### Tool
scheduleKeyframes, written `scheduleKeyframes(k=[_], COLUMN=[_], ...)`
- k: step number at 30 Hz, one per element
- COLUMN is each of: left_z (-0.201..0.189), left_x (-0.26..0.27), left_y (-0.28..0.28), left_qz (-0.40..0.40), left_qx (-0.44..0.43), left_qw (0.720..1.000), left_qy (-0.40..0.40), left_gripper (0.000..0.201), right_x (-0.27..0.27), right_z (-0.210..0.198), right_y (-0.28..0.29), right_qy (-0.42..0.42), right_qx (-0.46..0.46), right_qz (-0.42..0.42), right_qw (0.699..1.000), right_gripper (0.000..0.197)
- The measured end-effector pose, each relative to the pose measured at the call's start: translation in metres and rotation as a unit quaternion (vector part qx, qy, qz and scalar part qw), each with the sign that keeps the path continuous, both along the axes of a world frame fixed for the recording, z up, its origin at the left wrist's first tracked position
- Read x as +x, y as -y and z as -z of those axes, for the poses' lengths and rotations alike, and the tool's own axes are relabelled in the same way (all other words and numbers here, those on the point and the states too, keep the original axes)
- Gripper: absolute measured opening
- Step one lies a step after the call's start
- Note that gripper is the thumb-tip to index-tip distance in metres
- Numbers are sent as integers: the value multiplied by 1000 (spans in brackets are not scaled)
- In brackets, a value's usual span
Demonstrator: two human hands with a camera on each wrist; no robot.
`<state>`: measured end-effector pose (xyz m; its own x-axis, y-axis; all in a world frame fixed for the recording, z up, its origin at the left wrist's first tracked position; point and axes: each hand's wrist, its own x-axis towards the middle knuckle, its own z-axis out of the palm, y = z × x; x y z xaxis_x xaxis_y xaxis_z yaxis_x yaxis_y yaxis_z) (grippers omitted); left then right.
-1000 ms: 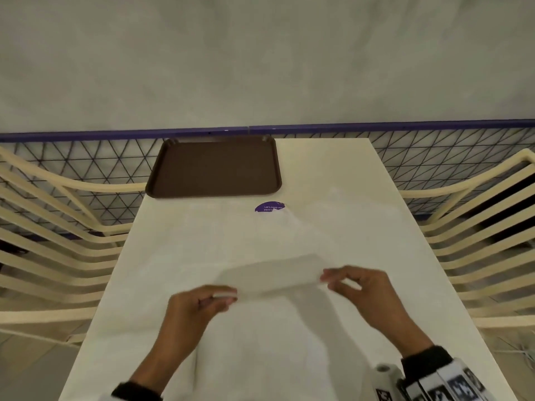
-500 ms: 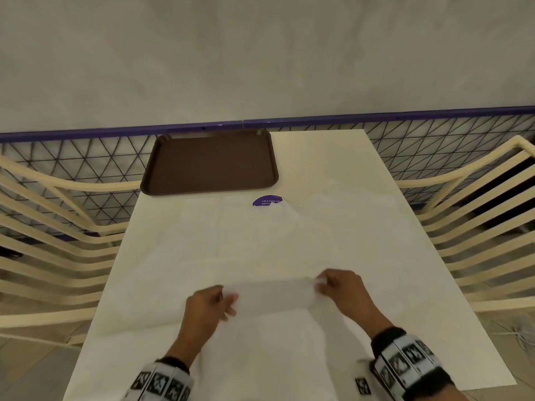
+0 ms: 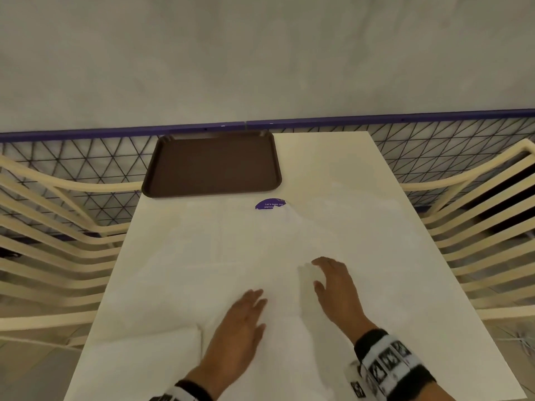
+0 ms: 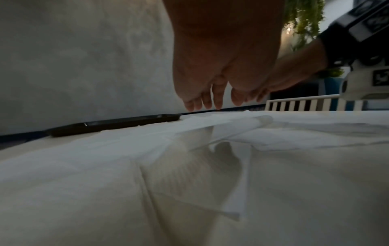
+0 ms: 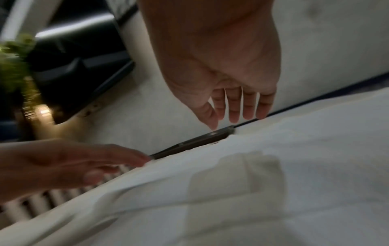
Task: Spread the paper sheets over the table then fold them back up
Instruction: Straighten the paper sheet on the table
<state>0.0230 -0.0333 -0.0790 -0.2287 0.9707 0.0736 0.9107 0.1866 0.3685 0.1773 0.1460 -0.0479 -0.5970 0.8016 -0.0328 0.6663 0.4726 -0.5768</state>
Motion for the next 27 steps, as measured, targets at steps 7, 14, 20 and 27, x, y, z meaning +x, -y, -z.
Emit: scheduleKeyframes(k=[7,14,20,27], left_z=[32,44,40,33], left_x=[7,0,-16,-13], left_y=[3,7,33,24], left_qz=[44,59,43,29], left_qx=[-122,-120,-107,-69], left_qw=[990,987,986,985], left_qy=[-54,-91,-118,-155], left_gripper=[59,65,64,57], right_x=[-8,-5,21,54], right_z=[25,44,31,32], right_y=[67,71,57,40], right_qy=[162,226,273,317], right_qx=[50,-33,-15,11], right_qz=[-294,-220,-230,-172], right_qw=[941,948,934,933], right_gripper=[77,58,54,57])
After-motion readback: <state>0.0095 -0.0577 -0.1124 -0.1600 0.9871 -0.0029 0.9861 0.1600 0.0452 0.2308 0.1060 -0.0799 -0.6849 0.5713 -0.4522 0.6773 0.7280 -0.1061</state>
